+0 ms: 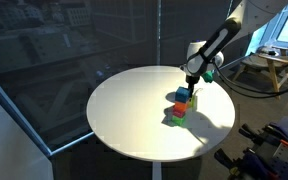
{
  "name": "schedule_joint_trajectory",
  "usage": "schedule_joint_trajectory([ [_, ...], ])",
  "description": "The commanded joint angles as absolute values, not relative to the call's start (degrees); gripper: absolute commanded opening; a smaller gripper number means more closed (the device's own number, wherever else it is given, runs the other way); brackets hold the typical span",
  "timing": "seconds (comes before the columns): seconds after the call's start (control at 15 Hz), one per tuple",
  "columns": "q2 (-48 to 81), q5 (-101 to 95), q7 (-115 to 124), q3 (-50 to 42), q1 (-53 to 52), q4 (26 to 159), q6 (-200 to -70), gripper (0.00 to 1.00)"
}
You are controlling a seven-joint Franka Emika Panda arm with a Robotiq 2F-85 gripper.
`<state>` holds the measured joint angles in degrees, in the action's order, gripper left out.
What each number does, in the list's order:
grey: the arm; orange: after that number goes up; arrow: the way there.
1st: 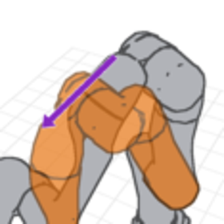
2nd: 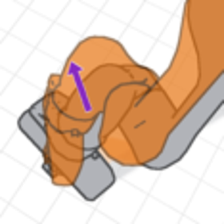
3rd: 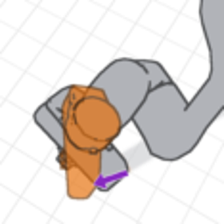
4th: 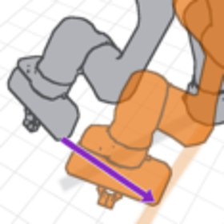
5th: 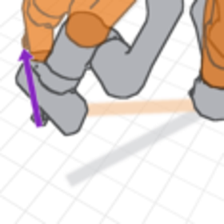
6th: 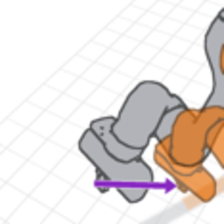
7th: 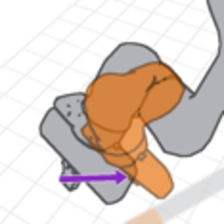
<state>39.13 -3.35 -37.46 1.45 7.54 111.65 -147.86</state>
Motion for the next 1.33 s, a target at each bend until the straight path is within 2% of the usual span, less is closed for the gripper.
schedule_joint_trajectory([
  [0.0, 40.58, -4.46, -36.23, 2.57, 8.57, 109.46, -147.53, 1.00],
  [0.33, 41.60, -4.59, -36.18, 2.42, 8.71, 108.45, -147.34, 1.00],
  [0.4, 41.74, -4.61, -36.14, 2.38, 8.76, 108.34, -147.31, 0.75],
  [0.47, 41.83, -4.62, -36.09, 2.35, 8.81, 108.26, -147.29, 0.74],
  [0.8, 42.03, -4.94, -35.62, 2.01, 8.64, 108.13, -147.02, 0.34],
  [1.0, 41.36, -5.12, -34.99, 1.66, 8.34, 108.55, -146.08, 0.30],
  [1.27, 38.92, -5.42, -33.50, 1.21, 8.01, 110.34, -145.33, 0.30],
])
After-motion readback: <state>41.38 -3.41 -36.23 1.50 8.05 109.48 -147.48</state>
